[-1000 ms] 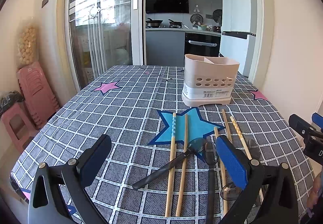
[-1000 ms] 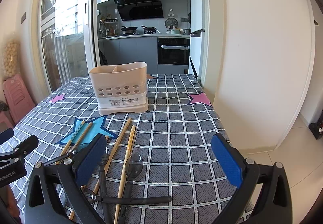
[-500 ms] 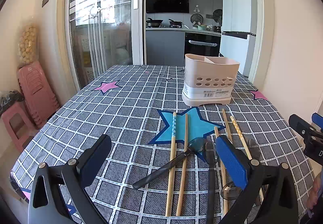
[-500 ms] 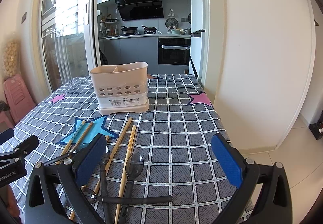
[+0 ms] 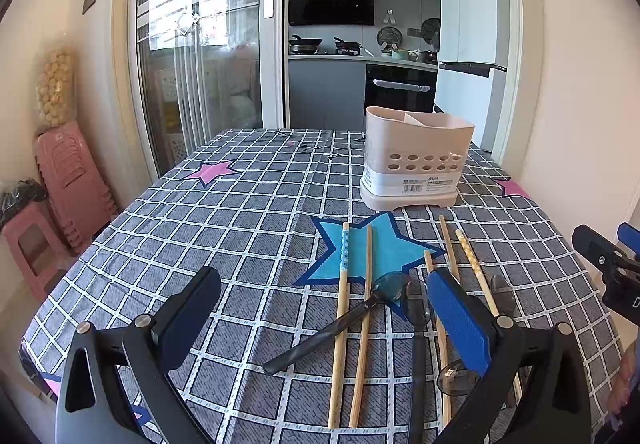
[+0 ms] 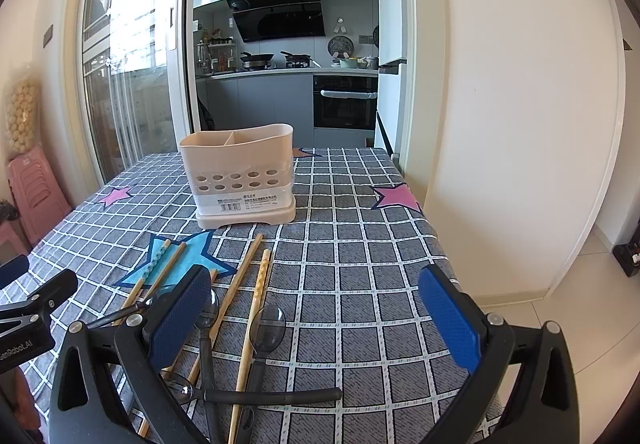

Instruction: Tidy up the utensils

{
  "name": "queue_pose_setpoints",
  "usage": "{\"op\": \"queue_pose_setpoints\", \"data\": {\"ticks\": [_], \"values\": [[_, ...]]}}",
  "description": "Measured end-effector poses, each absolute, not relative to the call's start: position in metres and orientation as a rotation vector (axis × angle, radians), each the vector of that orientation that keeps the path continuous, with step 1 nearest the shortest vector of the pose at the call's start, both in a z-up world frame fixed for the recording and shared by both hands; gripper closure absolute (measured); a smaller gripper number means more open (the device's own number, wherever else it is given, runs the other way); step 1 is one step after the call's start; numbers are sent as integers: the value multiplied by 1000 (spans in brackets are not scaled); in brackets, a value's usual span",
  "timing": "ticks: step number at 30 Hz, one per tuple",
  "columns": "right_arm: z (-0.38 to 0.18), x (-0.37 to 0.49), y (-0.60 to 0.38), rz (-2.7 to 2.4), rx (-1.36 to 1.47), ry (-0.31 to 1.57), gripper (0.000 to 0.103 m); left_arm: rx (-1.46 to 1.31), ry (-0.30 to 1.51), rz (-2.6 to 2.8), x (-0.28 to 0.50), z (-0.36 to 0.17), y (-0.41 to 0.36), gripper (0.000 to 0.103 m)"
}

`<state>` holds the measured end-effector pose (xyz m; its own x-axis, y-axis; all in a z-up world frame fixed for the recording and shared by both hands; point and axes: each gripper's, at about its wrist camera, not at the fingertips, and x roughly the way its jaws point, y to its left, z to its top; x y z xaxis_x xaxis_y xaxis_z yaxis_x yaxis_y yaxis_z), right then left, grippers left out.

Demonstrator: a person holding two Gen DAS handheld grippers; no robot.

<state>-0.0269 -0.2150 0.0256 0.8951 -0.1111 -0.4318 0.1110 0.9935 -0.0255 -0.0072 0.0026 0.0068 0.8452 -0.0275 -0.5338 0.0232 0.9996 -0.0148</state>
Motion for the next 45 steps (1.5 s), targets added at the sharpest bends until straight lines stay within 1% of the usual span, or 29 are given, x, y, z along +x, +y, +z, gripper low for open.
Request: {"op": "queue_pose_setpoints", "data": {"ticks": [25, 33, 40, 45], "values": [[24, -27, -215, -110, 2, 456, 0, -8, 583, -30, -6, 2, 3, 0], [21, -22, -218, -114, 6, 480, 0, -11, 613, -16, 0, -3, 7, 0], [17, -11, -227, -123, 22, 526, 0, -6, 700, 16, 14, -16, 16, 0], [9, 14, -235, -55, 24, 673, 0, 6, 821, -17, 41, -24, 28, 0]]}}
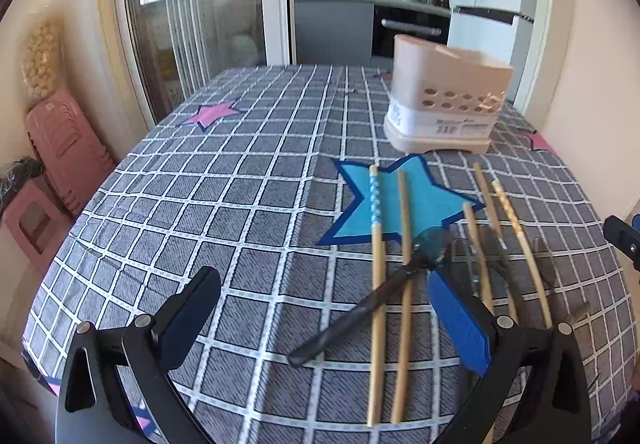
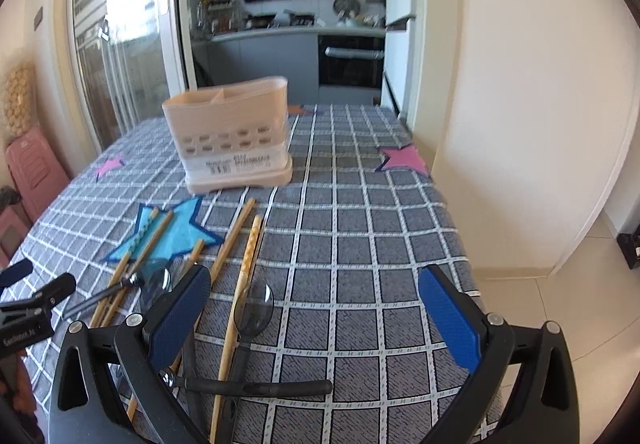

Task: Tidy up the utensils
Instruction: 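Grasp the blue-patterned chopstick with the left gripper while the right gripper grasps the yellow-patterned chopstick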

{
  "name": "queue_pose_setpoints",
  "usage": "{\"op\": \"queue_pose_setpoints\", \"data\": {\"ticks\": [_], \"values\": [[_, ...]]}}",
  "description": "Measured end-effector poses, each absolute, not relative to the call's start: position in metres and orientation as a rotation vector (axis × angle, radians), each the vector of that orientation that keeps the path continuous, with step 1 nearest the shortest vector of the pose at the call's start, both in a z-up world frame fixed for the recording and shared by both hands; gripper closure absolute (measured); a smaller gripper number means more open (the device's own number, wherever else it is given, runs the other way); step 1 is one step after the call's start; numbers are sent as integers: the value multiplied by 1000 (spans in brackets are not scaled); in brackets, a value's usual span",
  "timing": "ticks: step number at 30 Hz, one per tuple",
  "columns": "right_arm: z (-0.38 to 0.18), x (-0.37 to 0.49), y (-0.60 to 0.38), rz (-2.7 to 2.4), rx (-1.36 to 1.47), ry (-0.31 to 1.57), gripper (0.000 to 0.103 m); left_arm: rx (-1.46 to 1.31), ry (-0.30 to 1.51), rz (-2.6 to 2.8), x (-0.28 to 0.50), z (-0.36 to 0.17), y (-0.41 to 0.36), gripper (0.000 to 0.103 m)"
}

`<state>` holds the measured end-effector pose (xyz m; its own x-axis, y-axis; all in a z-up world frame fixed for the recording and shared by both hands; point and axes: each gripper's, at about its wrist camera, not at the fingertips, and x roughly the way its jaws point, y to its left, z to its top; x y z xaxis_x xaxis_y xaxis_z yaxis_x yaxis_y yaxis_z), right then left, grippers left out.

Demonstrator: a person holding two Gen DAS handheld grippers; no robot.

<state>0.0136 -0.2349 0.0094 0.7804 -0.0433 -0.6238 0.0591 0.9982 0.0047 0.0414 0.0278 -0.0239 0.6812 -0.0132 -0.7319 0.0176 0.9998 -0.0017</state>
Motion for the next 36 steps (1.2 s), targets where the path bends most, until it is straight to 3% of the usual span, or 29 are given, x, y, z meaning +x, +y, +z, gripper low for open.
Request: {"op": "queue_pose_setpoints", "data": {"ticks": [5, 8, 11, 13, 20, 22, 29, 32, 36], "values": [[-1, 43, -238, 13, 70, 835, 1, -10, 913, -40, 74, -33, 40, 0], [-7, 57, -230, 41, 47, 915, 6, -12, 960, -68, 92, -39, 40, 0], [-15, 74, -226, 67, 68, 1006, 13, 28, 996, -82, 106, -47, 33, 0], [-21, 86, -224, 63, 84, 1062, 25, 36, 1029, -98, 114, -54, 28, 0], [-40, 113, -212, 86, 81, 1193, 42, 87, 1080, -115, 129, -67, 14, 0], [-44, 123, -209, 80, 64, 1220, 54, 105, 1093, -111, 135, -71, 12, 0], [-47, 139, -193, 99, -35, 1290, 59, 88, 1106, -162, 145, -70, 8, 0], [-48, 141, -185, 111, -75, 1314, 64, 108, 1119, -201, 149, -65, -2, 12], [-48, 149, -167, 128, -82, 1340, 89, 160, 1150, -268, 150, -60, -21, 46]]}}
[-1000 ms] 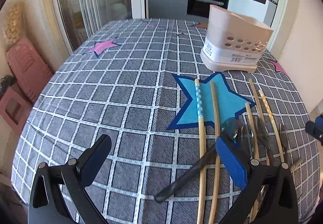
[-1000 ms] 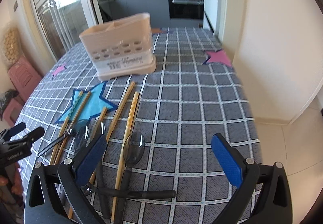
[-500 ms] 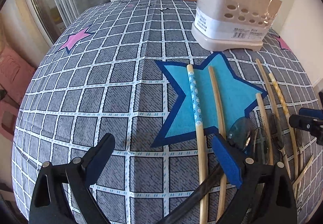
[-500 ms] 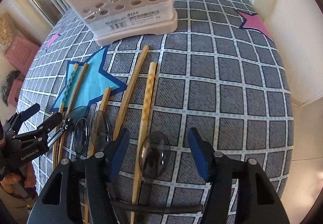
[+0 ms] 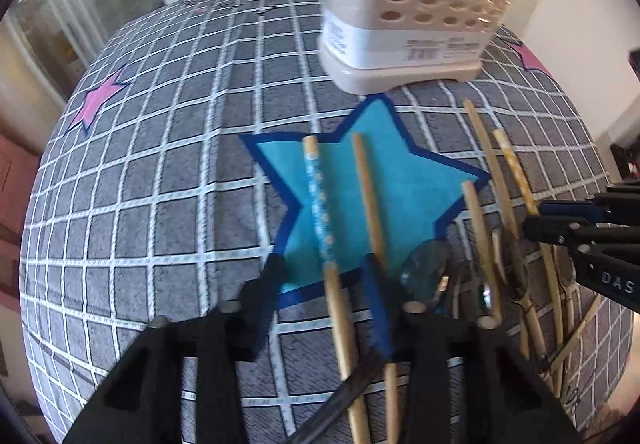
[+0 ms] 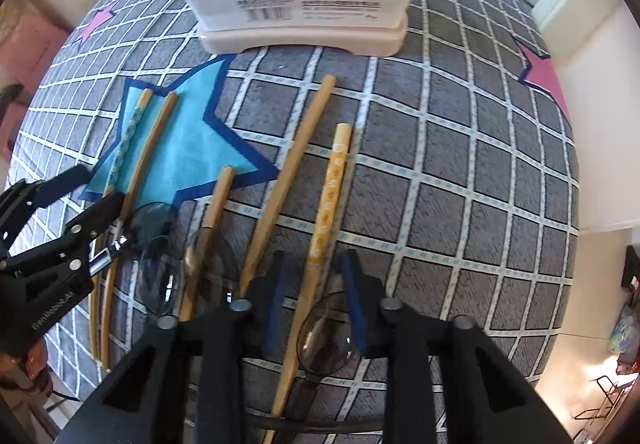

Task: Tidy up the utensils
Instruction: 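Grasp the blue-patterned chopstick with the left gripper while the right gripper grasps the yellow-patterned chopstick, then carry both chopsticks to the pink-white holder and release them inside with both grippers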

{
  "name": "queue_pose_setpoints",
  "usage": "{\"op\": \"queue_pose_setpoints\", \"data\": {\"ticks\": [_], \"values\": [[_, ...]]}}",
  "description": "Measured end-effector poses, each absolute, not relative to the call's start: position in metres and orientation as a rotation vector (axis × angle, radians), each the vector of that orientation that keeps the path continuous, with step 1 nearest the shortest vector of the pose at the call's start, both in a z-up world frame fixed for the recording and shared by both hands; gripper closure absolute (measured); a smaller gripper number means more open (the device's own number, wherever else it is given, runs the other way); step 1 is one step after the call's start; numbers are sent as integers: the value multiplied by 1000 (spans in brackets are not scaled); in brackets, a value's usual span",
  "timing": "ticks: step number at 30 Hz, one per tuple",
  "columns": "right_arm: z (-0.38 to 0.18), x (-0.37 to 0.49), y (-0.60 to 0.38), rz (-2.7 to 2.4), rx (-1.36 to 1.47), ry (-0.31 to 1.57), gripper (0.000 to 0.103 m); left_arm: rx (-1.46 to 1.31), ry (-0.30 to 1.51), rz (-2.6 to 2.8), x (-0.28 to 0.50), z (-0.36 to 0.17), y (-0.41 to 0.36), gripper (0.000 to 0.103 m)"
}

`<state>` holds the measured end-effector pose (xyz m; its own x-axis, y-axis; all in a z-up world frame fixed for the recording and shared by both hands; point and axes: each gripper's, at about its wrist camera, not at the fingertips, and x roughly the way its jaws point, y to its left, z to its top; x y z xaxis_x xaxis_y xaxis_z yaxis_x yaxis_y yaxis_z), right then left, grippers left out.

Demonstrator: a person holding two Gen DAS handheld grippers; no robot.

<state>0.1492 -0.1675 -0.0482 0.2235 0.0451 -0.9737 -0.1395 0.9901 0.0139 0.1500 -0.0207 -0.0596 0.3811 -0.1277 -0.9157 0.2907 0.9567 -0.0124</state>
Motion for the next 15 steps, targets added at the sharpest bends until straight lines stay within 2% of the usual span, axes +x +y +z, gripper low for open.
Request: {"op": "queue_pose_setpoints", "data": {"ticks": [1, 2, 8, 15], "values": [[-49, 154, -158, 134, -79, 1343, 92, 166, 1150, -276, 148, -59, -23, 60], [-49, 155, -156, 138, -72, 1345, 92, 177, 1146, -277, 148, -59, -27, 64], [-41, 150, -177, 224, 94, 1301, 95, 94, 1048, -230, 141, -47, -15, 65], [-1, 131, -197, 336, 155, 1093, 94, -12, 882, -179, 127, -8, 10, 65]]}}
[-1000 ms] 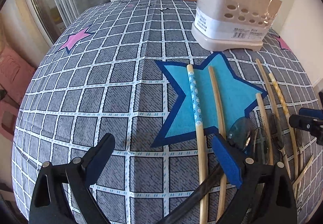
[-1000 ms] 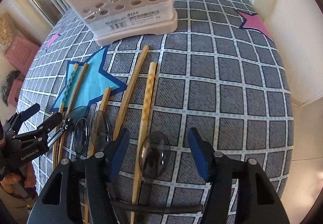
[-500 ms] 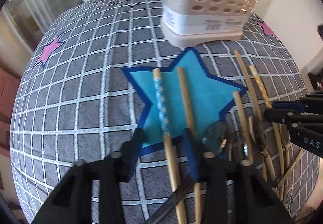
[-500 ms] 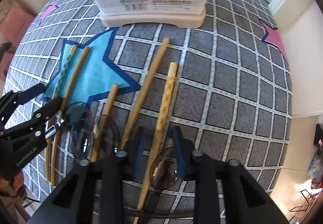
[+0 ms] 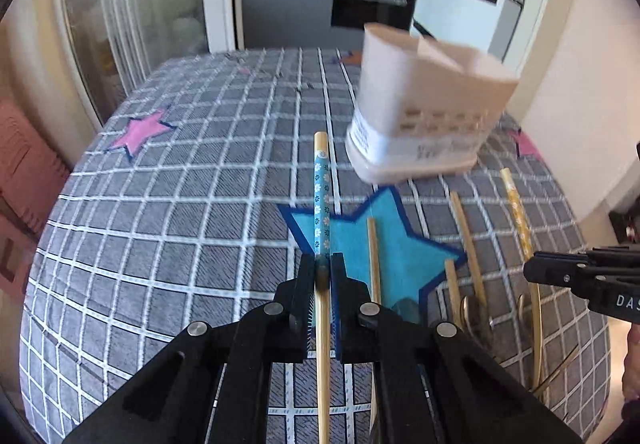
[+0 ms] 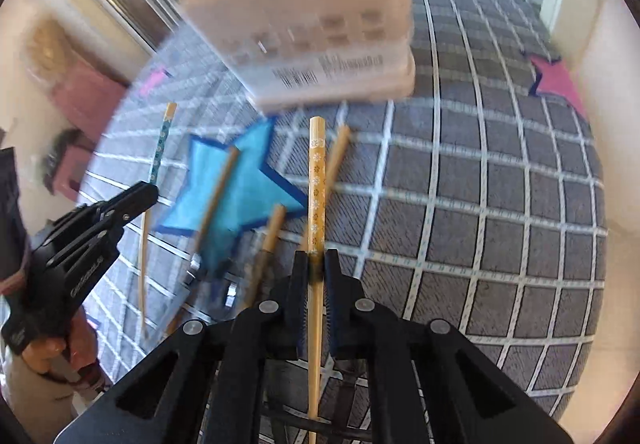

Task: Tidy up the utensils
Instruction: 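Carry both chopsticks to the pink-white holder and release them inside with both grippers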

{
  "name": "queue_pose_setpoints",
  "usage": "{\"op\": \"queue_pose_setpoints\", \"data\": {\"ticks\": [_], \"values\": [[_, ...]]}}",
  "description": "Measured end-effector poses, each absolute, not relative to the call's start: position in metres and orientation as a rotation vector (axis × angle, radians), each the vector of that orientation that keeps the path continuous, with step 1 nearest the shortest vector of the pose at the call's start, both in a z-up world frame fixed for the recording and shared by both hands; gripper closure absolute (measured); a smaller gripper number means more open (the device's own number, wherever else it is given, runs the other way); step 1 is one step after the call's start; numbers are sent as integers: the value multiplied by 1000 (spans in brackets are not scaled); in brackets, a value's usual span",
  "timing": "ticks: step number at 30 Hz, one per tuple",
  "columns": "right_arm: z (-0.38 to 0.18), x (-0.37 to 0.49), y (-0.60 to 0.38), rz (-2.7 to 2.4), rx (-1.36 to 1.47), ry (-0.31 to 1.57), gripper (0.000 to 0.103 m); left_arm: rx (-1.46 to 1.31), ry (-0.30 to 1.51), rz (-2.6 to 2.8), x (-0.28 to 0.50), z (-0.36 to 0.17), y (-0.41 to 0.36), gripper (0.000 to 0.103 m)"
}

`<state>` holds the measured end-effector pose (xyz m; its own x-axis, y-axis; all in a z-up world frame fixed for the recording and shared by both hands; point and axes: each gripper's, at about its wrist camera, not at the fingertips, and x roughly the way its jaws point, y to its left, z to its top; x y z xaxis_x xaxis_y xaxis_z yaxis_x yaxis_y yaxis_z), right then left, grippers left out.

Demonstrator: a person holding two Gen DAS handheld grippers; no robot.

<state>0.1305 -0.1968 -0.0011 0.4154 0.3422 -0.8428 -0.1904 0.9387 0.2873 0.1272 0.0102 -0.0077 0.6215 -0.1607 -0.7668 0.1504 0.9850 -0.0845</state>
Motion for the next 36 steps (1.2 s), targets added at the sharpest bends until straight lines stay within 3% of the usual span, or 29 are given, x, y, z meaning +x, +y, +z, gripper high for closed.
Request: {"op": "queue_pose_setpoints", "data": {"ticks": [16, 24, 30, 36], "values": [[125, 125, -227, 397, 167, 716, 94, -144, 563, -218, 122, 125, 3, 65], [179, 175, -231, 366, 161, 541, 94, -153, 430, -224, 177, 193, -23, 65], [196, 221, -221, 333, 131, 439, 95, -147, 376, -202, 226, 198, -44, 65], [177, 256, -204, 312, 56, 377, 95, -166, 381, -162, 261, 160, -52, 65]]}}
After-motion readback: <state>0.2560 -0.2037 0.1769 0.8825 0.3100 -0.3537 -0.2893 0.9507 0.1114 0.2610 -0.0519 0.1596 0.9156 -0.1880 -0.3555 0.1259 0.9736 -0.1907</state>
